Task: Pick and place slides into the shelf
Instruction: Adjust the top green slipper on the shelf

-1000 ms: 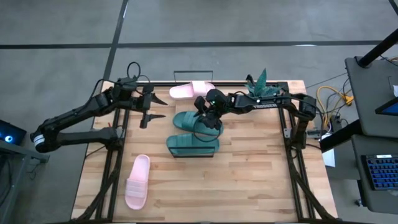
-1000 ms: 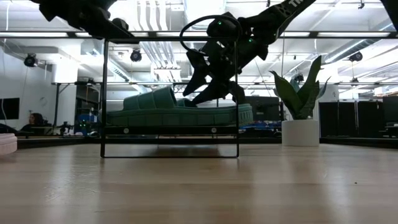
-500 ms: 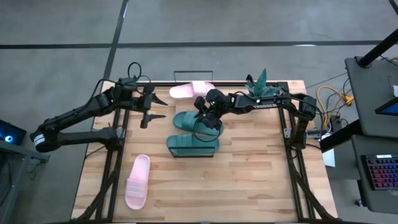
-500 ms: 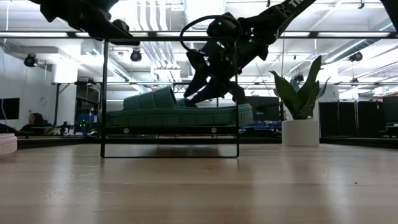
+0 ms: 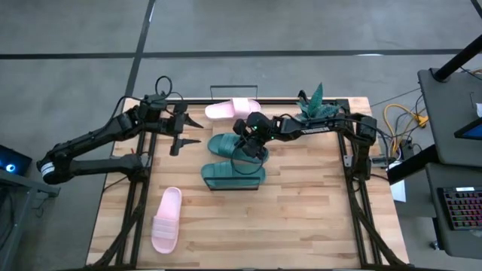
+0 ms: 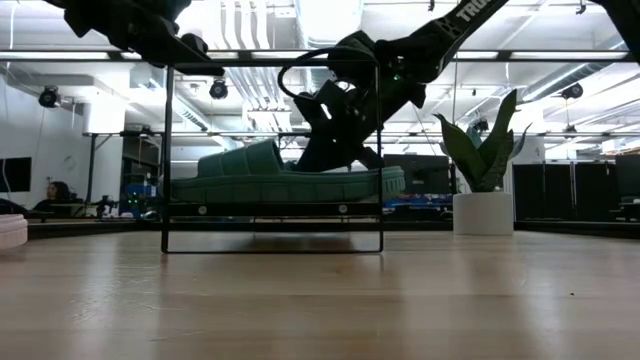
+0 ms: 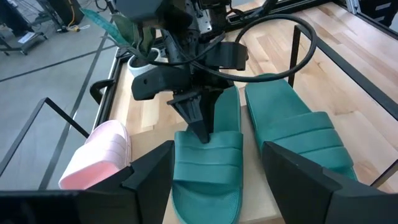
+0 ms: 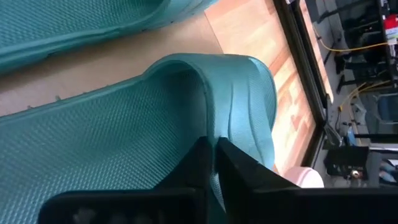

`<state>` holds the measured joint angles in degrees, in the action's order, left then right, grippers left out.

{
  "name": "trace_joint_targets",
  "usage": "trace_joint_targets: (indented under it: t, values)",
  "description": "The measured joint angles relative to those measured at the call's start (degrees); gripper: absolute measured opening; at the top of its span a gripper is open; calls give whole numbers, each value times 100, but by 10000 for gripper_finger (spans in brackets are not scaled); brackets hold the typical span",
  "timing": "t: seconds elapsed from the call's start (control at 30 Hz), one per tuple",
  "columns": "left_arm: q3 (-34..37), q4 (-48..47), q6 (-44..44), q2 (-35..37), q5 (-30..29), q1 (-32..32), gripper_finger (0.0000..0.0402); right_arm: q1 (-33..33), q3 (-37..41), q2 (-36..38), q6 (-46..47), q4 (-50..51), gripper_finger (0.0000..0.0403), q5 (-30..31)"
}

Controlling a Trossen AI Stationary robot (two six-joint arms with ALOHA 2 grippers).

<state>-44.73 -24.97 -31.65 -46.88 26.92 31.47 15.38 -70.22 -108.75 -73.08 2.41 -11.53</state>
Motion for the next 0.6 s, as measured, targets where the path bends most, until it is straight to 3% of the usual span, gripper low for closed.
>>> trace_joint_targets:
  t: [0.17,0.3,0.6]
  values:
    - [0,2,109,14,2,-1,226,5,0,110,12,-13,10,-11]
    - [0,2,132,14,1,1,226,24,0,170,-46,-30,10,-461]
    - [0,2,135,16,2,1,226,42,-152,173,-395,25,9,-870]
